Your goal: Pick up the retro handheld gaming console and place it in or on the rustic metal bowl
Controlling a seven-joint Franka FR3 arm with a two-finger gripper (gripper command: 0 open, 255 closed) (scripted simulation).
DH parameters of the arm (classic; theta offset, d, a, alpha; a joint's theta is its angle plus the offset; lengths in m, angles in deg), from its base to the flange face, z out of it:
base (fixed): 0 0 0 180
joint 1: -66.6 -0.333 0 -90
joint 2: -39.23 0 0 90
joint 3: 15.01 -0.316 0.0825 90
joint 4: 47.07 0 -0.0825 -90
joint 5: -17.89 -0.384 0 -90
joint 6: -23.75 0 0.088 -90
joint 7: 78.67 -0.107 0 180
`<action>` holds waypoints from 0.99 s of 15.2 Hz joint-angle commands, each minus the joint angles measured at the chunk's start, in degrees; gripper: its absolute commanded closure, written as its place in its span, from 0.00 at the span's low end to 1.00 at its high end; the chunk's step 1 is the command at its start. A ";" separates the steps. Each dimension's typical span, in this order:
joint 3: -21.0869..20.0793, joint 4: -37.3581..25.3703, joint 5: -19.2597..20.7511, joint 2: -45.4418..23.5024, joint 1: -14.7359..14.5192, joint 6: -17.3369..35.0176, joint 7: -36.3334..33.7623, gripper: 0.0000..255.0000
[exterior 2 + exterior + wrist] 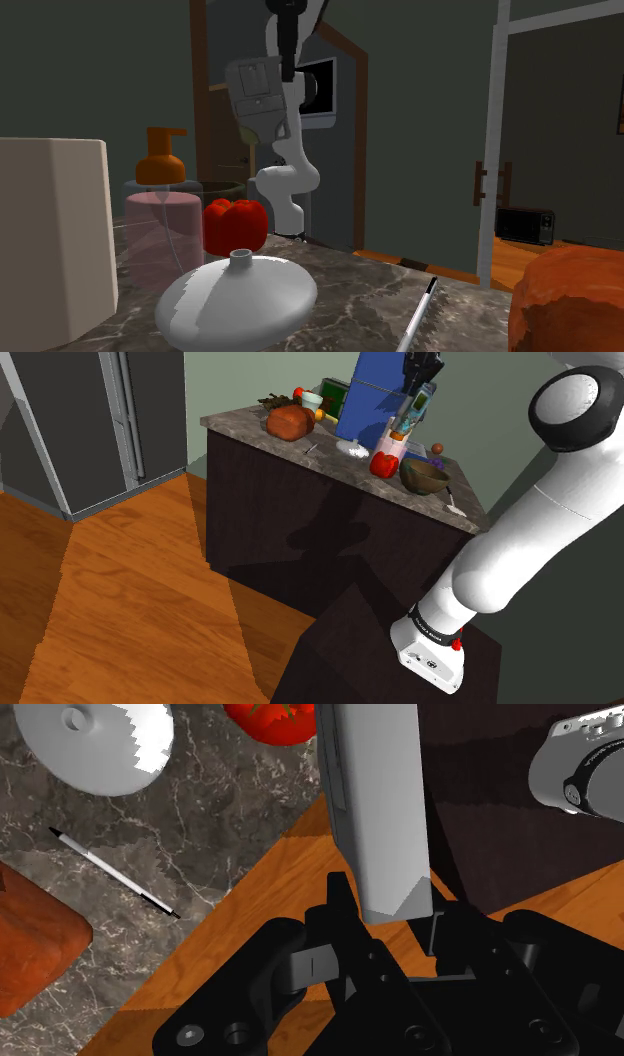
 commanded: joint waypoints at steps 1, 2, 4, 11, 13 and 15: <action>0.85 1.38 1.14 2.20 0.82 -0.55 2.04 1.00; 1.23 2.01 1.72 3.27 1.20 -0.83 2.94 1.00; 2.07 2.98 2.83 5.21 1.97 -1.49 4.85 1.00; 6.04 3.70 6.32 10.06 4.84 -4.40 12.80 1.00; 5.46 6.85 6.96 11.58 4.92 -2.62 12.11 1.00; 4.98 9.83 7.51 12.97 5.03 -0.90 11.50 1.00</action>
